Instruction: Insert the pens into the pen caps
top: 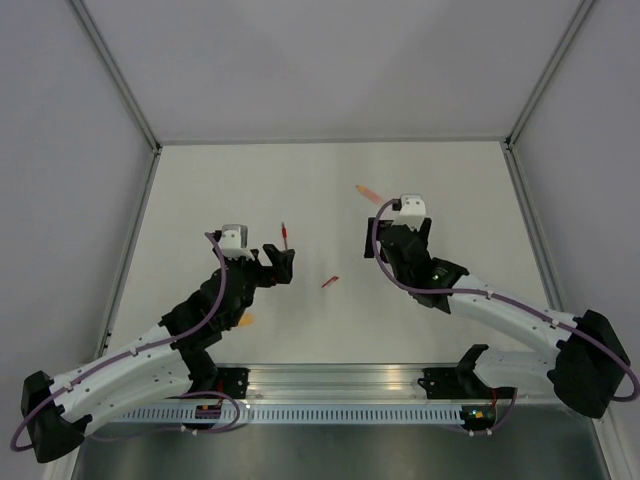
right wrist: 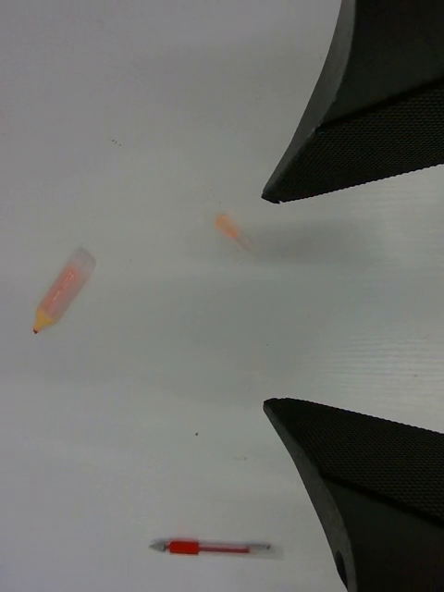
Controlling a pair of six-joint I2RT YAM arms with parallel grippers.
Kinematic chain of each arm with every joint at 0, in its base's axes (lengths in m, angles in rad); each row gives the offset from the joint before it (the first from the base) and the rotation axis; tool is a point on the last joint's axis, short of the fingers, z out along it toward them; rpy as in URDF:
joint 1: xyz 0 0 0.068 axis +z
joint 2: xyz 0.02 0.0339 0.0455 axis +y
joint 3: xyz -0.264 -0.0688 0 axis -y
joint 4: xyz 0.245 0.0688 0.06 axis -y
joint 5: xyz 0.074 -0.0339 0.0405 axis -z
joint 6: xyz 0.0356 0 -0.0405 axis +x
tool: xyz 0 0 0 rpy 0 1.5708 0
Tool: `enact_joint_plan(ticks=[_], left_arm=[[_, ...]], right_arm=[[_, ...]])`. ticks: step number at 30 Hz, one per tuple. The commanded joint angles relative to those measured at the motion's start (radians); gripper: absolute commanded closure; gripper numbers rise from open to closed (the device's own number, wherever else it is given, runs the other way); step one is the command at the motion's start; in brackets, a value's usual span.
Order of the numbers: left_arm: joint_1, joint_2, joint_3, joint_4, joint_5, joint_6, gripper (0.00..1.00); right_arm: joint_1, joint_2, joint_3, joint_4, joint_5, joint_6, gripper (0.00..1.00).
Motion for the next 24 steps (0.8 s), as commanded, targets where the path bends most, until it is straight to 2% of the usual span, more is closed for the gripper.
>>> enact_joint_plan(ticks=[1,3,6,7,9,10,13,15,20,21,24], left_arm=[[-0.001,0.006,0.005,0.037,-0.040,-0.020,0.00],[-0.003,0.031,0.020,0.022,-0.038,-0.036,0.00],[-0.001,0.046,0.014,0.031,-0.051,-0.054,0.00],[-0.001,0.049,0.008,0.041,-0.049,-0.050,0.00],[-0.001,0.060,-0.010,0.098,0.006,-0.002,0.00],[-0.001,0.067,-0.013,0.115,0.029,0.009,0.00],[-0.001,0.112,-0.001,0.124,0.089,0.012,0.00],[-0.001,0.149,0.013,0.126,0.113,0.016,0.00],[-0.001,0.193,0.005,0.161,0.121,0.039,0.00],[-0.001,0.198,0.007,0.164,0.118,0.047,0.00],[-0.001,0.205,0.013,0.161,0.115,0.050,0.01]], right_arm=[[-0.040,0.117,0.155,0.088,-0.055,-0.182,0.09],[-0.072,0.208,0.214,0.088,-0.068,-0.263,0.10],[-0.147,0.300,0.294,0.099,-0.161,-0.281,0.12],[-0.169,0.324,0.342,0.017,-0.196,-0.267,0.13],[-0.221,0.418,0.409,-0.089,-0.182,-0.175,0.15],[-0.233,0.451,0.477,-0.199,-0.166,-0.134,0.15],[-0.270,0.570,0.548,-0.329,-0.131,-0.003,0.17],[-0.278,0.625,0.562,-0.317,-0.146,-0.004,0.17],[-0.287,0.724,0.601,-0.057,-0.258,-0.316,0.16],[-0.296,0.745,0.607,-0.027,-0.325,-0.355,0.16],[-0.340,0.846,0.711,-0.035,-0.431,-0.426,0.16]])
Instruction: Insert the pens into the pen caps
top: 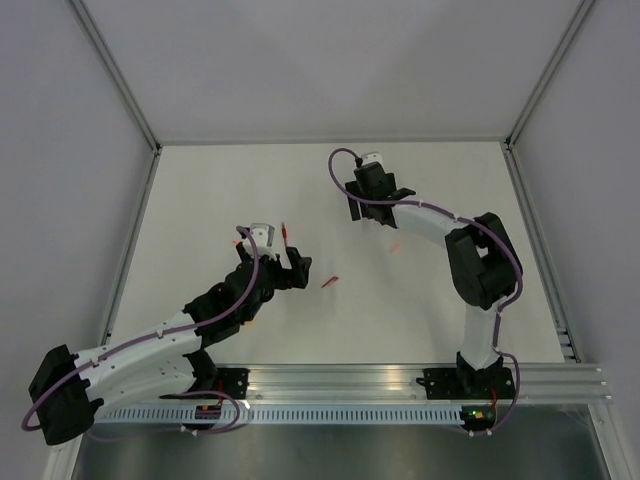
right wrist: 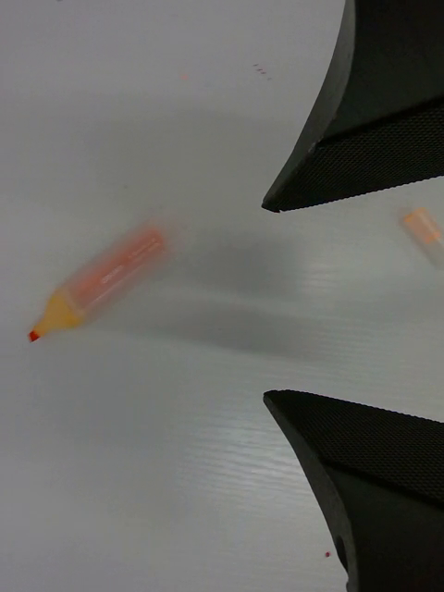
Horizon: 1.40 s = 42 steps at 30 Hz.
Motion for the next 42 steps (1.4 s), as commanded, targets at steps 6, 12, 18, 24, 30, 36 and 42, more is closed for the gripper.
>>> enact_joint_plan(ticks=[6,12,18,24,30,36,42], left_arm=[[-0.001,-0.017,0.008,0.078,0.054,0.043,0.01],[-0.001,-0.053,-0.012,0.093,0.042,0.033,0.01],[-0.001,-0.118,-0.058,0.132,0.033,0.027,0.01],[-0.001,-0.143,-0.073,0.139,0.022,0.024,0.01],[-0.001,-0.136,-0.070,0.135,0.017,0.021,0.01],[-0.001,-0.143,-0.072,0.133,0.017,0.016,0.00],[-0.001,-0.154,-0.078,0.129,0.004,0.013,0.00]], right_arm=[[-0.080,0.213,0.306,0.035,-0.220,-0.243,0.16],[-0.122,0.325,0.503,-0.077,-0.320,-0.309,0.14],[-0.143,0.381,0.538,-0.103,-0.324,-0.337,0.15],[-0.162,0.395,0.505,-0.095,-0.385,-0.372,0.18],[-0.166,0.438,0.555,-0.157,-0.425,-0.383,0.20],[-0.165,0.472,0.580,-0.204,-0.384,-0.386,0.23],[-0.166,0.489,0.577,-0.226,-0.350,-0.380,0.49]])
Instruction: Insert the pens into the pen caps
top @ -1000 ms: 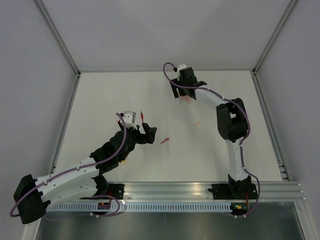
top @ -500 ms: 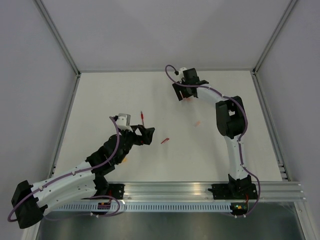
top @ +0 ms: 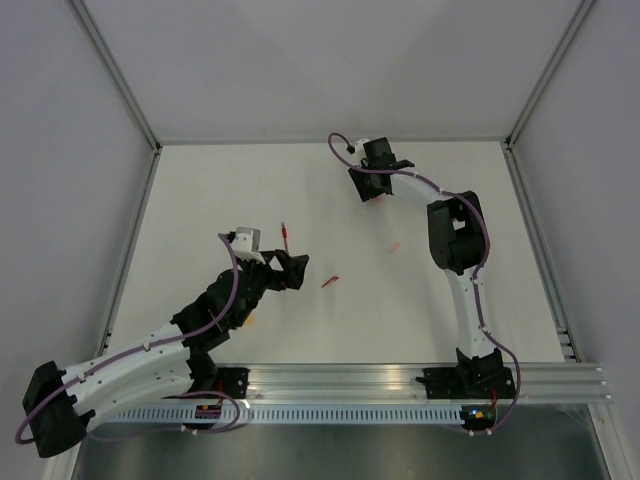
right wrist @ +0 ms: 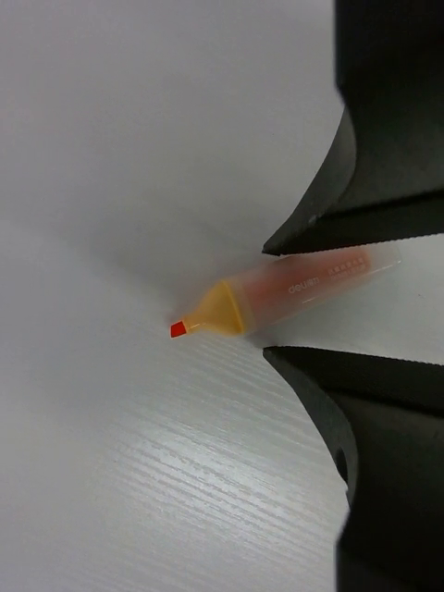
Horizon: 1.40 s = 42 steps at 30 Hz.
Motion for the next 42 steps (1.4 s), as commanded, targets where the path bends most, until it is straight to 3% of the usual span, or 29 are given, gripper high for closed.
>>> enact_joint_plan(ticks=[1,10,13,14,24,29,34,42], left_arm=[[-0.001,-0.019,-0.010,0.039,-0.031,0.002,0.00],[-0.001,-0.025,-0.031,0.077,-0.008,0.025,0.01],[-0.001,-0.006,-0.028,0.080,0.001,0.034,0.01],[-0.001,0.002,-0.027,0.082,0.008,0.036,0.01],[-0.001,0.140,0.016,0.116,0.165,0.050,0.06],[-0.001,0.185,0.030,0.133,0.224,0.039,0.09],[-0.001,0.151,-0.001,0.188,0.284,0.032,0.13],[-0.001,0.074,-0.044,0.231,0.273,0.028,0.18]], right_arm=[[0.001,0.036,0.019,-0.063,0.037,-0.008,0.52],[0.006,-0.068,-0.070,-0.060,-0.058,0.124,0.77],[0.019,-0.134,-0.175,0.004,-0.089,0.224,0.89],[0.024,-0.152,-0.247,0.056,-0.092,0.248,1.00],[0.117,-0.512,-0.639,0.336,0.006,0.647,1.00],[0.306,-0.715,-0.717,0.373,0.247,0.713,1.00],[0.430,-0.882,-0.841,0.497,0.360,0.842,1.00],[0.624,-1.013,-0.924,0.597,0.529,0.894,1.00]])
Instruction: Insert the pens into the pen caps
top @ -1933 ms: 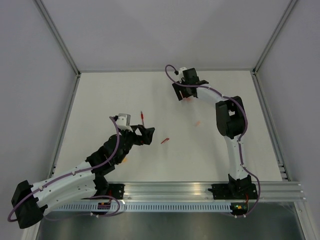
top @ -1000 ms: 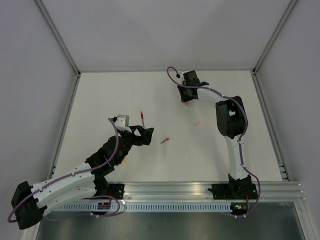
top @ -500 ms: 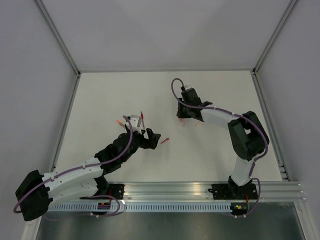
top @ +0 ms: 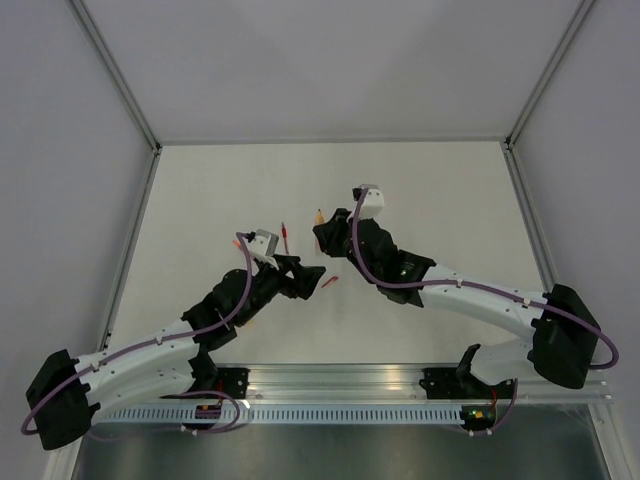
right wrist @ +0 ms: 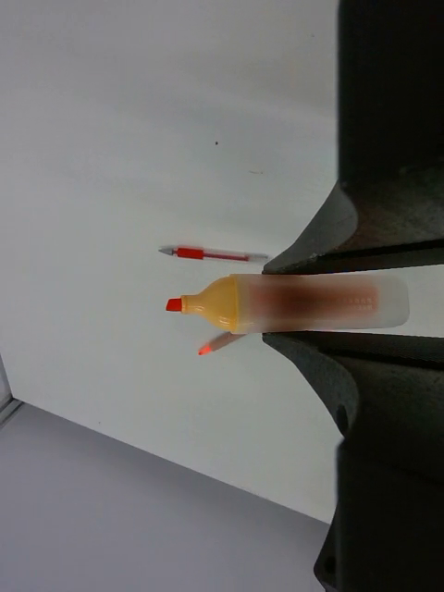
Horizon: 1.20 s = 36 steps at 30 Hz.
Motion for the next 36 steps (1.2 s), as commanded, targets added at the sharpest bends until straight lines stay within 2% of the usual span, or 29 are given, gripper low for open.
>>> enact_joint_plan(ticks=[1,6,13,19,24,25,27,29,32,33,34,36], left_arm=[[-0.001,-0.039,-0.026,0.082,0.020,0.012,0.18],[-0.001,-0.088,-0.043,0.088,0.002,0.020,0.26],[-0.001,-0.082,-0.042,0.085,-0.026,0.021,0.32],[-0.001,-0.082,-0.040,0.085,-0.027,0.021,0.40],[-0.001,-0.083,-0.040,0.090,-0.023,0.023,0.60],[-0.001,-0.083,-0.039,0.091,-0.017,0.023,0.69],[-0.001,-0.083,-0.039,0.096,-0.005,0.026,0.79],[-0.001,-0.089,-0.036,0.099,0.028,0.035,0.98],[-0.001,-0.120,-0.046,0.133,0.104,0.037,0.98],[-0.001,-0.129,-0.060,0.146,0.127,0.037,0.98],[-0.001,-0.143,-0.065,0.171,0.176,0.037,0.98],[-0.001,-0.175,-0.079,0.188,0.221,0.034,0.98]], right_arm=[[0.047,-0.038,-0.016,0.082,0.115,0.062,1.00],[0.094,-0.057,-0.053,0.138,0.124,0.090,1.00],[0.155,-0.064,-0.060,0.158,0.149,0.089,1.00],[0.194,-0.060,-0.074,0.186,0.173,0.090,1.00],[0.217,-0.050,-0.073,0.200,0.184,0.081,1.00],[0.220,-0.050,-0.077,0.207,0.181,0.078,1.00],[0.220,-0.055,-0.083,0.218,0.176,0.072,1.00],[0.221,-0.060,-0.091,0.227,0.169,0.059,0.99],[0.220,-0.089,-0.126,0.255,0.169,0.023,0.80],[0.221,-0.116,-0.137,0.264,0.167,-0.009,0.62],[0.220,-0.132,-0.149,0.272,0.167,-0.026,0.54],[0.221,-0.194,-0.200,0.318,0.158,-0.078,0.45]])
